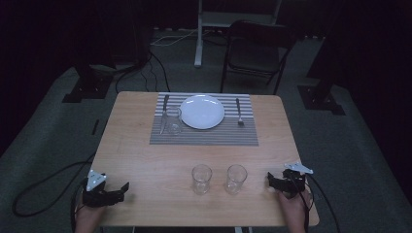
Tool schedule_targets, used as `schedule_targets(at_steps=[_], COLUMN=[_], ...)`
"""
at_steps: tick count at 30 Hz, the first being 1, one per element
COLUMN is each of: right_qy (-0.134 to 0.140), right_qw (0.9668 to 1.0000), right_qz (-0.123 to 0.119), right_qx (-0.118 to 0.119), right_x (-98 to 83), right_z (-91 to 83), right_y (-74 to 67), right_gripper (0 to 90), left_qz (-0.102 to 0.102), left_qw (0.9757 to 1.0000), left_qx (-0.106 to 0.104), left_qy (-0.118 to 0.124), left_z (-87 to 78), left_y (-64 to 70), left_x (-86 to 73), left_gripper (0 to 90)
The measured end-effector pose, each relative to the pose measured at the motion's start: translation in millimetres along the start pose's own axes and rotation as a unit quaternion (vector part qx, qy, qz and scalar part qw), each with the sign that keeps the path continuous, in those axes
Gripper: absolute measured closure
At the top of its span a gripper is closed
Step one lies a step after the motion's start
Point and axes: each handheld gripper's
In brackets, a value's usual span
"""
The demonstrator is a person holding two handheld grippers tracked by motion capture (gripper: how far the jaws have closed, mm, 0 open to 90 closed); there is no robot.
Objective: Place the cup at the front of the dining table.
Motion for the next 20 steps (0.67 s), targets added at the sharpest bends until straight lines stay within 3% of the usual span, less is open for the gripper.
schedule_targets(at_steps=[10, 15, 20], right_qy=[0.0, -0.001, 0.0], right_qw=[1.0, 0.9999, 0.9999], right_qz=[0.007, 0.01, 0.01], right_qx=[-0.006, -0.008, -0.008], right_x=[0.0, 0.0, 0.0], right_z=[0.1, 0.0, 0.1], right_y=[0.6, 0.9, 1.1], right_gripper=[13.1, 13.1, 13.3], left_qz=[-0.028, -0.032, -0.04], left_qw=[0.9989, 0.9991, 0.9988], left_qx=[0.019, 0.023, 0.023], left_qy=[0.033, 0.017, 0.016], left_z=[-13.3, -10.1, -9.4], left_y=[-20.3, -21.9, -20.4], left_x=[-8.3, -9.6, -9.4], left_gripper=[0.2, 0.2, 0.2])
Point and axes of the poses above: each handheld gripper's, and its own axes: z roughly forward along the jaws, x roughly out of its top, y roughly to its right, and after that the axes turned 5 degrees about -z, right-handed
